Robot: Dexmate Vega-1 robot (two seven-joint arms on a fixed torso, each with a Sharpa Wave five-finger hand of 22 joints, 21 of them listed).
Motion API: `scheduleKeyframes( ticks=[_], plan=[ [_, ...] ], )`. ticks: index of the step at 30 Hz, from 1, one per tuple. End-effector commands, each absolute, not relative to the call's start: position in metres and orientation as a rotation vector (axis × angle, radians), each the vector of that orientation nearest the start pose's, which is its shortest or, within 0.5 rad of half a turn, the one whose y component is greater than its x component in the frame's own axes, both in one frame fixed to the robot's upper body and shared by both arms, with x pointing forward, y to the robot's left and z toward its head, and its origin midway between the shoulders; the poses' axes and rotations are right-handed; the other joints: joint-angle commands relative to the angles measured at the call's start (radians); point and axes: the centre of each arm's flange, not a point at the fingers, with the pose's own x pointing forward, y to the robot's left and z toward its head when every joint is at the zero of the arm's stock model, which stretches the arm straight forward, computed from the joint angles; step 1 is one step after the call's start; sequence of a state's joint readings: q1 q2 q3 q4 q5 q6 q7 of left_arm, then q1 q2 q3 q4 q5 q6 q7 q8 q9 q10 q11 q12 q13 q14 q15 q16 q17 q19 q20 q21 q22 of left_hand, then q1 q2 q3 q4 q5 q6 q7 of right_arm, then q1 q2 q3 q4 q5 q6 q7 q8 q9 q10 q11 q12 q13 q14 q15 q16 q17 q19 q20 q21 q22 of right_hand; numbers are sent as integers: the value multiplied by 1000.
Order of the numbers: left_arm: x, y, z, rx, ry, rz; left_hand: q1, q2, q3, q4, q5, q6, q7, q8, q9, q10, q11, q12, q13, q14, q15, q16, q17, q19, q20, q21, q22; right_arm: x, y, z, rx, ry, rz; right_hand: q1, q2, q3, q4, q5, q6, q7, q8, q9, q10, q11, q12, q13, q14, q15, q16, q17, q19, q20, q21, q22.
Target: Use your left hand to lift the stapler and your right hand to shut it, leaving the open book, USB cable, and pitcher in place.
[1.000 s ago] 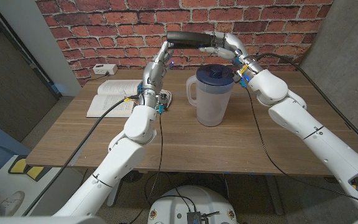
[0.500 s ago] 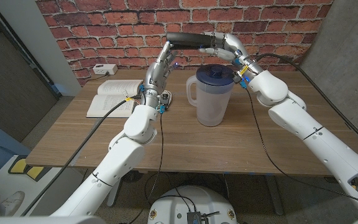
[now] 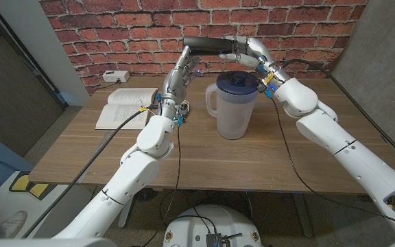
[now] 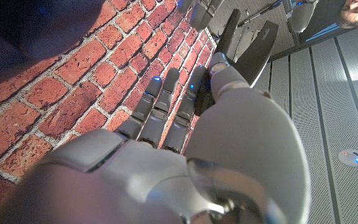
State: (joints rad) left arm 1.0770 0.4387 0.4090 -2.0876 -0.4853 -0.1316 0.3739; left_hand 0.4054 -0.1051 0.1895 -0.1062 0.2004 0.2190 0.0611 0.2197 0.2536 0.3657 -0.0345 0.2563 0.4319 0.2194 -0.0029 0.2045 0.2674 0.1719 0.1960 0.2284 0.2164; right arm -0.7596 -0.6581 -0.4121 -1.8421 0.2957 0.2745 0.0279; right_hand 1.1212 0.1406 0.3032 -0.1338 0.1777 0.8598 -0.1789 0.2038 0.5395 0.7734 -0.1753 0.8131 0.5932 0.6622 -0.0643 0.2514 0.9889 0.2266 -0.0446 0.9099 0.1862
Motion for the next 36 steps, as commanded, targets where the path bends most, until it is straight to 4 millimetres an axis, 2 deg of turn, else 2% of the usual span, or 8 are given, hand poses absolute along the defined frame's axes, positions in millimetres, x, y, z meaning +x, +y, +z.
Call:
scheduleKeyframes(
  ticks=[1,11,21,27,36],
  plan=[
    [484,138,49,-244,-849,-329,3,-7,-4,0,10,4,2,8,4,6,-5,8,6,-10,6,4,5,-12,9,-7,2,507,-175,137,-469,-1106,438,6,32,3,9,8,31,17,6,2,2,-12,-2,4,-9,-176,-2,6,-9,-75,6,3],
    [486,136,47,-300,-856,-378,-2,-5,-7,3,10,25,-6,20,9,26,-16,22,15,-9,2,10,8,-19,10,-7,2,509,-176,133,-459,-1102,437,-1,31,1,13,11,29,1,6,-3,-1,-21,-9,7,-17,-176,-6,9,-17,-78,6,3],
    [484,136,45,-306,-863,-382,6,3,-4,0,9,48,-28,32,14,42,-32,35,26,-9,-3,15,9,-25,7,-7,2,511,-176,131,-458,-1094,431,-5,31,1,16,13,30,-2,7,-7,0,-23,-14,9,-20,-176,-7,13,-20,-77,7,3],
    [482,136,44,-315,-865,-371,15,7,-2,-4,9,71,-31,43,17,62,-42,46,34,-2,-9,21,10,-22,8,-4,1,511,-176,129,-456,-1093,433,-7,31,1,17,13,29,-1,7,-9,0,-24,-16,12,-21,-176,-7,15,-21,-77,8,3],
    [480,136,44,-329,-868,-364,68,39,23,-22,11,97,-61,56,24,92,-74,64,51,8,-28,30,8,-7,-2,4,0,511,-177,128,-449,-1099,444,-8,30,0,16,14,32,-2,8,-12,5,-24,-20,11,-23,-176,-8,18,-21,-78,9,2]
  ],
)
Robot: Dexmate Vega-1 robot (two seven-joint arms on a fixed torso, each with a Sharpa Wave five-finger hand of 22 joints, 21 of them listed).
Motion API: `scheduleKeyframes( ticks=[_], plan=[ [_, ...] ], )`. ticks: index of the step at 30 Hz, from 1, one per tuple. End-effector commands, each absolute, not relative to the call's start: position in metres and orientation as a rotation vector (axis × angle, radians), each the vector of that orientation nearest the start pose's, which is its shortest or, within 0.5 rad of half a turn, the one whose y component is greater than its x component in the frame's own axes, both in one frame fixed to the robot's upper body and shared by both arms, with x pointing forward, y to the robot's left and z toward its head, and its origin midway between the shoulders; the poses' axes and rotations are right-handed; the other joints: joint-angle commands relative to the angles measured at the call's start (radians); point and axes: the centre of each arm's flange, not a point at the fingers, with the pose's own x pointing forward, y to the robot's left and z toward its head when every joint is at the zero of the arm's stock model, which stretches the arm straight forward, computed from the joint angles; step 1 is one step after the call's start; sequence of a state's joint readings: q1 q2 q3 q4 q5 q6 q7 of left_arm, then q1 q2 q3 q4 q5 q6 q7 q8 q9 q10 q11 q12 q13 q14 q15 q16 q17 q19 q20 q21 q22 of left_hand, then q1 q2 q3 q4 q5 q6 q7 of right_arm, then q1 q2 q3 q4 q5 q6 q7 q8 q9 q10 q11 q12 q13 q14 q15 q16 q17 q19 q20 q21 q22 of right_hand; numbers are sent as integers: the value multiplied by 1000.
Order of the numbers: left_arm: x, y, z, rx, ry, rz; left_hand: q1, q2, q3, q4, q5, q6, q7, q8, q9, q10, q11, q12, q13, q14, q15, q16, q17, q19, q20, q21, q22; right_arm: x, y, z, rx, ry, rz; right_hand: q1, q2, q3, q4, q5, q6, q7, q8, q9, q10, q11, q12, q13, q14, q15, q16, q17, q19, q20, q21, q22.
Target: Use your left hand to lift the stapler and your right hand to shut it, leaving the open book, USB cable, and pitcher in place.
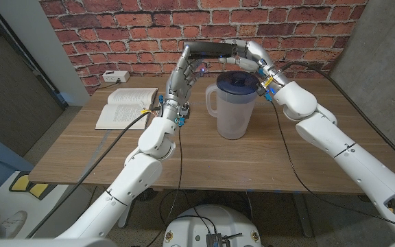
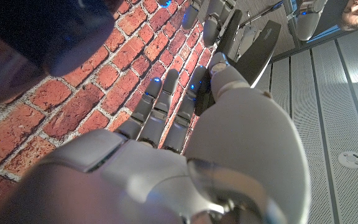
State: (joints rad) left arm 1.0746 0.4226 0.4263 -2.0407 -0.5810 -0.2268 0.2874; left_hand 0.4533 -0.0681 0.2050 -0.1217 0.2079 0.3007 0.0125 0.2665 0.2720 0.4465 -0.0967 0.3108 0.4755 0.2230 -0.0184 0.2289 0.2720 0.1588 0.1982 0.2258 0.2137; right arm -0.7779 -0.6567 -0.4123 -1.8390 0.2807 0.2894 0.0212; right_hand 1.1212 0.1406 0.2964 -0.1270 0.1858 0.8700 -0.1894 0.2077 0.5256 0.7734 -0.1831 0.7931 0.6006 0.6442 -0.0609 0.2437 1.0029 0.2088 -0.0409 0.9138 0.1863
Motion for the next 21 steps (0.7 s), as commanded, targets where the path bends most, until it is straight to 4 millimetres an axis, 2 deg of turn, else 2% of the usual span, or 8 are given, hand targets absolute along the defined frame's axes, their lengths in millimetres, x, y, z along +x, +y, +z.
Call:
scheduleKeyframes(
  ticks=[1,6,21],
  plan=[
    [480,136,44,-336,-866,-361,22,3,8,-7,3,20,-14,11,6,14,-12,11,8,7,-13,7,3,6,-4,7,2,511,-177,127,-448,-1099,444,-8,30,7,10,6,21,7,4,1,4,-16,-1,4,-5,-179,-1,4,-4,-81,5,2],
    [480,134,44,-358,-859,-365,22,6,8,-5,1,45,-4,21,7,37,-14,22,14,16,-20,13,3,7,-6,8,2,512,-178,126,-443,-1105,443,-9,29,7,9,6,21,7,4,-1,5,-16,-3,5,-6,-179,-1,6,-5,-83,6,2],
    [478,133,45,-392,-866,-344,6,5,0,4,-3,84,-11,34,12,80,-23,41,26,32,-26,24,4,15,-12,13,1,507,-178,122,-452,-1128,437,-11,27,5,8,7,22,1,5,-7,10,-18,-13,0,-6,-179,-2,10,-7,-84,7,1]
  ],
)
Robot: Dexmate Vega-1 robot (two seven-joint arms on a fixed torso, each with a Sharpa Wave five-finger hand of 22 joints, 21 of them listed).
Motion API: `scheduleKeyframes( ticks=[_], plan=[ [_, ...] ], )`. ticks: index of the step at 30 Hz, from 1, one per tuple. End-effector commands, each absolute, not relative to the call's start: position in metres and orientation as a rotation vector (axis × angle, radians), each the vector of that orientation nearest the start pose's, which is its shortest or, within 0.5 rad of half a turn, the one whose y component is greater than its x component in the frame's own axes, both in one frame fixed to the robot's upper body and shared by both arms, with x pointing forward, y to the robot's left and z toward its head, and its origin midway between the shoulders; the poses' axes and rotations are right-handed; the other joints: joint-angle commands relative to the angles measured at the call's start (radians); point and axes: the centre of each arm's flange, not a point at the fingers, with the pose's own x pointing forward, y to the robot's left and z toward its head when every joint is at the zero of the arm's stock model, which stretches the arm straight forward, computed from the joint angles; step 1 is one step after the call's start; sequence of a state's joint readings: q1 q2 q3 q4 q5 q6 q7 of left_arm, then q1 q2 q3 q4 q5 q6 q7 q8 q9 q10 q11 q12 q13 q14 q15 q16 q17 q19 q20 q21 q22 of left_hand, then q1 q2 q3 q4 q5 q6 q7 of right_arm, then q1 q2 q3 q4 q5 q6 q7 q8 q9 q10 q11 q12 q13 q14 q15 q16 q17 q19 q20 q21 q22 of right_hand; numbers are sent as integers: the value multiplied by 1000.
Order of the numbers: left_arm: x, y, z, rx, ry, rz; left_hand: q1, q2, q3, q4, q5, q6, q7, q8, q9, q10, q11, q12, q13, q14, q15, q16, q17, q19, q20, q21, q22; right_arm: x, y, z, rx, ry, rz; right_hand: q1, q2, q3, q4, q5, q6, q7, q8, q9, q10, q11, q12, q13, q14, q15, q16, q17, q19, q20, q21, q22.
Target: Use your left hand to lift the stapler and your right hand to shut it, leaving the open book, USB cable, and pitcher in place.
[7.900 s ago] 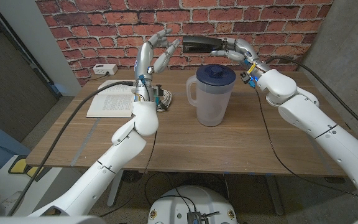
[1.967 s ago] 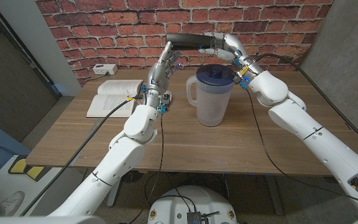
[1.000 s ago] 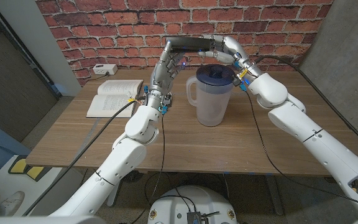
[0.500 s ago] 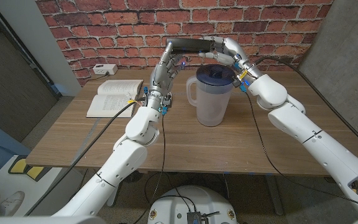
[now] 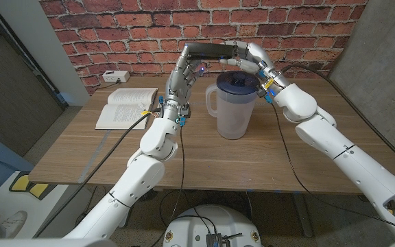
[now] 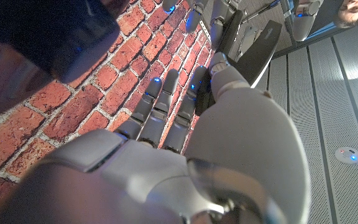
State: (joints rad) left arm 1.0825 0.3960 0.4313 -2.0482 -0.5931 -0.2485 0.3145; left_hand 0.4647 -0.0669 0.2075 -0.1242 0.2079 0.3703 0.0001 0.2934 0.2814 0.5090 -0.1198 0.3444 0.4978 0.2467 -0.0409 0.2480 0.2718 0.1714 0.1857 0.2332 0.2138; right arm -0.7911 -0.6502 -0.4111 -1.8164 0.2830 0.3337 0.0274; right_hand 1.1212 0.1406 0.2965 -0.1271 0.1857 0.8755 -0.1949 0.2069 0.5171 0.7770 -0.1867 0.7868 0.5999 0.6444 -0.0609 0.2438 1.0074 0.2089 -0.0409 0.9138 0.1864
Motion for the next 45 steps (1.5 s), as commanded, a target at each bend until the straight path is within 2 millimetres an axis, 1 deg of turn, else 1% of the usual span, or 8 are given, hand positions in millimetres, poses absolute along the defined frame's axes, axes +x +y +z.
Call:
scheduleKeyframes(
  ticks=[1,15,23,32,37,39,41,45],
  plan=[
    [479,133,44,-392,-864,-343,-7,3,-4,7,-3,13,1,7,3,15,3,6,5,9,-4,5,4,2,0,5,1,508,-178,122,-450,-1128,436,-11,27,5,8,7,16,6,5,1,6,-14,-7,1,-7,-179,-3,5,-7,-84,7,1],
    [480,130,42,-399,-850,-328,-20,-6,-13,11,-4,14,3,6,5,15,2,8,12,10,-5,8,5,3,-1,6,1,507,-180,117,-472,-1131,424,-12,27,4,8,7,19,2,6,-6,10,-14,-20,-9,-9,-179,-6,5,-10,-84,7,1],
    [478,125,43,-385,-849,-329,-6,-8,-12,4,-1,10,0,4,6,12,-2,8,17,11,-8,9,3,5,0,7,0,503,-183,116,-526,-1162,387,-11,24,2,4,7,26,3,7,-12,14,-13,-29,-17,-10,-179,-7,7,-13,-84,7,1],
    [479,122,44,-387,-839,-332,3,-10,-11,-1,0,12,3,4,8,14,0,10,21,10,-7,9,2,5,0,7,0,504,-185,114,-518,-1174,376,-9,24,0,2,7,28,2,6,-18,16,-13,-33,-16,-12,-179,-9,8,-17,-84,6,0],
    [479,121,44,-397,-841,-328,17,6,-2,-3,1,45,-7,16,10,34,-13,18,26,20,-13,14,1,8,-1,9,0,505,-185,114,-516,-1173,378,-9,24,-1,2,7,28,1,6,-21,18,-13,-35,-16,-12,-179,-9,8,-18,-84,5,0],
    [479,121,44,-403,-843,-320,36,28,12,-6,1,78,-28,27,10,59,-28,27,30,28,-18,19,-1,12,-3,11,0,505,-185,114,-513,-1172,382,-9,25,-1,3,7,28,0,6,-22,18,-13,-36,-16,-12,-179,-10,8,-19,-83,5,0],
    [479,121,44,-393,-841,-320,45,36,18,-8,1,94,-31,31,8,69,-34,30,32,34,-24,22,-2,16,-5,13,0,505,-185,114,-515,-1173,383,-9,25,-1,3,7,28,0,6,-23,18,-13,-37,-17,-12,-179,-10,8,-18,-83,5,0],
    [479,120,44,-384,-835,-319,58,45,25,-13,1,94,-32,31,7,74,-34,31,33,36,-25,23,-3,19,-7,14,-1,505,-185,115,-513,-1173,386,-10,26,-2,3,7,28,0,5,-25,19,-13,-37,-15,-12,-179,-11,7,-18,-83,6,0]
  ],
)
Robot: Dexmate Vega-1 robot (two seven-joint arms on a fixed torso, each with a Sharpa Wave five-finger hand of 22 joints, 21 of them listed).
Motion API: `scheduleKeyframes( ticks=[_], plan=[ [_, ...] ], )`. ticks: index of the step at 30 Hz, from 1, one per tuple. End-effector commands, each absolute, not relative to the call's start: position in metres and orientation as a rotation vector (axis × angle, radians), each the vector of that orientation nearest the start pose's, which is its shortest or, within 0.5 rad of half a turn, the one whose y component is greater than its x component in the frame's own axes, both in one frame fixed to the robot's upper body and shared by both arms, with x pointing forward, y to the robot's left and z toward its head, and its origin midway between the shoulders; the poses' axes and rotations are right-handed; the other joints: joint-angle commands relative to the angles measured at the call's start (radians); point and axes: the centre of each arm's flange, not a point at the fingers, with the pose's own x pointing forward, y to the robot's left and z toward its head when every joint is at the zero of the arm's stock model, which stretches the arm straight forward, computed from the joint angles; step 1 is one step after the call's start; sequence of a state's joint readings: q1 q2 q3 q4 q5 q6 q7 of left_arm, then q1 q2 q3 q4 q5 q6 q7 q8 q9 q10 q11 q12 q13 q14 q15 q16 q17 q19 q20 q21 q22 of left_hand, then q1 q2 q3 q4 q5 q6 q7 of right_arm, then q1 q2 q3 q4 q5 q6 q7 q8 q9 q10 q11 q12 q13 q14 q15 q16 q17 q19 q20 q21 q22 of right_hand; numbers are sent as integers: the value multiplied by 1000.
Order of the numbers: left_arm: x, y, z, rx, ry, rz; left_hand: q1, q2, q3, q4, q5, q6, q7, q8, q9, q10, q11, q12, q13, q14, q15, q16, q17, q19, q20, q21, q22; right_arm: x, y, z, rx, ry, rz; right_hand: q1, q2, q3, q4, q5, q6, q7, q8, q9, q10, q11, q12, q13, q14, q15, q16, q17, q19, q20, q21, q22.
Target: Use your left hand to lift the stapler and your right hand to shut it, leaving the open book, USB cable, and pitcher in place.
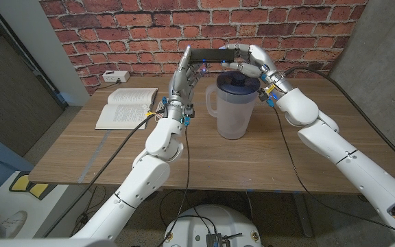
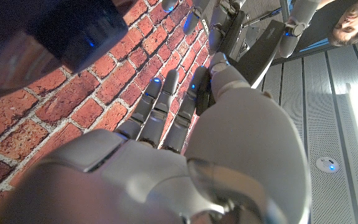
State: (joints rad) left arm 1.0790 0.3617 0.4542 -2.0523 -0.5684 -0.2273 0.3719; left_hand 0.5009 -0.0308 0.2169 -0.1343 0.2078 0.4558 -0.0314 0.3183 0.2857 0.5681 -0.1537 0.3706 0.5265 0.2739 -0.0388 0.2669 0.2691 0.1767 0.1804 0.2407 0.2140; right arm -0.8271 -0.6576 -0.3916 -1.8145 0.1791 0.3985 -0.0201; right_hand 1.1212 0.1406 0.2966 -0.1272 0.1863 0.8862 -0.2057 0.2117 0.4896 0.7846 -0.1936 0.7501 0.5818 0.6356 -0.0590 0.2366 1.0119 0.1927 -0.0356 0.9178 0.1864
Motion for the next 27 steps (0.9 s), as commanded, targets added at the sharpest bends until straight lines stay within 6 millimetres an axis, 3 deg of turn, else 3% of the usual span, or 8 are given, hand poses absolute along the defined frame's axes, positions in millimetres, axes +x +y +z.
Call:
scheduleKeyframes(
  ticks=[1,12,15,20,27],
  plan=[
    [479,120,44,-383,-833,-319,33,14,21,-7,0,9,0,5,3,14,-2,4,6,9,-28,5,-1,14,-1,7,-1,505,-185,115,-511,-1173,387,-10,26,-2,3,6,18,11,0,2,12,-6,0,5,-3,-181,-4,3,-2,-88,2,0],
    [479,120,44,-384,-836,-303,94,35,49,-25,-9,26,-18,9,6,27,-13,5,13,17,-34,8,-8,17,-1,9,-1,505,-184,115,-512,-1171,393,-10,26,-4,4,6,19,11,0,-4,14,-7,-5,4,-3,-181,-5,3,-3,-86,1,0],
    [479,120,44,-392,-837,-302,115,62,67,-23,-13,66,-21,23,6,62,-27,17,17,26,-41,12,-10,21,1,11,-1,504,-184,114,-514,-1172,391,-10,26,-4,4,6,18,11,0,-5,15,-7,-5,5,-2,-181,-6,2,-3,-86,1,0],
    [479,119,44,-396,-838,-306,141,141,109,-10,-18,115,-35,35,1,118,-24,33,21,50,-51,26,-6,23,3,13,-1,503,-183,113,-519,-1168,394,-10,26,-5,3,6,19,11,0,-7,18,-7,-7,4,0,-181,-5,3,-3,-86,1,0],
    [478,119,42,-416,-833,-301,157,171,135,-13,-24,170,-35,49,-5,158,-37,42,23,67,-56,28,-11,25,0,16,0,501,-183,111,-517,-1167,392,-10,25,-6,3,6,19,11,0,-10,15,-7,-7,9,1,-181,-3,5,-3,-85,1,0]
  ],
)
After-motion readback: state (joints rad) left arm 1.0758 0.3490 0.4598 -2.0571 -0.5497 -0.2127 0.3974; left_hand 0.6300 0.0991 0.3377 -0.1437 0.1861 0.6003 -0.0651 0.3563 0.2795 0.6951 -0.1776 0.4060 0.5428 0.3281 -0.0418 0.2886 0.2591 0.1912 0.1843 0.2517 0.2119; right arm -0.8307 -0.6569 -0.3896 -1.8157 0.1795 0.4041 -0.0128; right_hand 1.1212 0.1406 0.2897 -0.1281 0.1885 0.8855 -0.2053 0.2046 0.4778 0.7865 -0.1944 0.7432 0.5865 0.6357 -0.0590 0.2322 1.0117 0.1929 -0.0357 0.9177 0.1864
